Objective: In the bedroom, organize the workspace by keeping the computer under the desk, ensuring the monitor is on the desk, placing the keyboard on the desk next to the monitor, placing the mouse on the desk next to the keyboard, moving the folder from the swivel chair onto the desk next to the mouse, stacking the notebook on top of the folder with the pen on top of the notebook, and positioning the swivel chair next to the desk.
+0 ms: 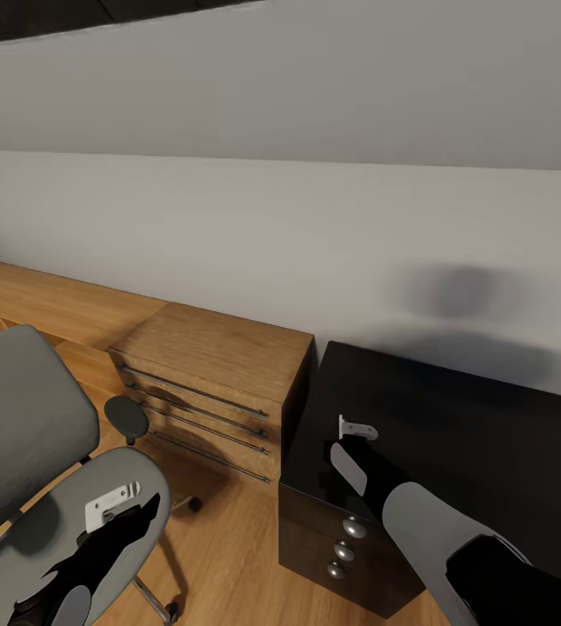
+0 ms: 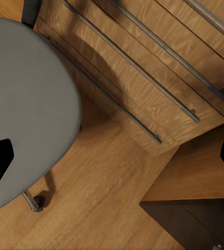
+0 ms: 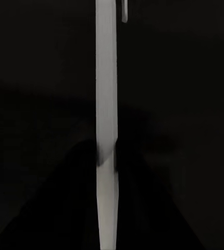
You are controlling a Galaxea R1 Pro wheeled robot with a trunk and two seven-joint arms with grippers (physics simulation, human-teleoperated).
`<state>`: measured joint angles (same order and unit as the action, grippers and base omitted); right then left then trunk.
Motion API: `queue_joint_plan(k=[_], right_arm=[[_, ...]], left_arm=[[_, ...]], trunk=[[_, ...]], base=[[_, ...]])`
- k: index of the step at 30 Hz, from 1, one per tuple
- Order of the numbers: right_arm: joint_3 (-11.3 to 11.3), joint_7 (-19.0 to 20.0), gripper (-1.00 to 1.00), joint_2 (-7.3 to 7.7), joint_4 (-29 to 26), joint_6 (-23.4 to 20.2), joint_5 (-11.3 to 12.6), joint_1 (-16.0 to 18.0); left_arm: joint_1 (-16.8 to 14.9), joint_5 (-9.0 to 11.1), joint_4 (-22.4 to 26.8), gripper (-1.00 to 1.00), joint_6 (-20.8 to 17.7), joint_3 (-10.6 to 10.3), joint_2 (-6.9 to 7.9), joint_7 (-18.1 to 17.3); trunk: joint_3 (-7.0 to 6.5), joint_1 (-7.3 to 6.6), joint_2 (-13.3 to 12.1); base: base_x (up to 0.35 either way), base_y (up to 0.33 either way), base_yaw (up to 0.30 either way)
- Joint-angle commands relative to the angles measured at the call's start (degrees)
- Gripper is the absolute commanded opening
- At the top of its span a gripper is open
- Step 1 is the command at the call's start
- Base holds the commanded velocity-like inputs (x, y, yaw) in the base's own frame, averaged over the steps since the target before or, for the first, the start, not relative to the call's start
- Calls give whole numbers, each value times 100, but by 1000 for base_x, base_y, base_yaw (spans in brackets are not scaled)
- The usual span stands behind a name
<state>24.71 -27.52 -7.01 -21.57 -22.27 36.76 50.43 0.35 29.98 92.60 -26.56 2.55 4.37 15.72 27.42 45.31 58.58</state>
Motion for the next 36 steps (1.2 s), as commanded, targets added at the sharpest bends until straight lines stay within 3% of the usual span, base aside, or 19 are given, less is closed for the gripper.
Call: queue_joint_plan(k=[1,10,21,29,36], right_arm=[[39,-34,-100,6,83,-34,42,2],[39,-34,-100,6,83,-34,42,2],[41,-48,-100,8,-13,-1,36,2],[43,-76,-100,318,-534,-17,48,1],[-166,-124,-100,388,-706,-49,48,2]], left_arm=[[1,61,13,100,-18,-4,2,45],[1,61,17,100,-16,-9,2,43],[2,61,15,100,-24,-9,2,44],[1,61,13,100,-33,-4,2,48],[1,62,-1,100,-46,-3,2,58]], trunk=[[6,2,3],[6,2,3],[-191,-240,-438],[-335,-416,-759],[-461,-569,-1040]], base=[[0,0,0],[0,0,0],[0,0,0],[-55,0,0],[-308,0,0]])
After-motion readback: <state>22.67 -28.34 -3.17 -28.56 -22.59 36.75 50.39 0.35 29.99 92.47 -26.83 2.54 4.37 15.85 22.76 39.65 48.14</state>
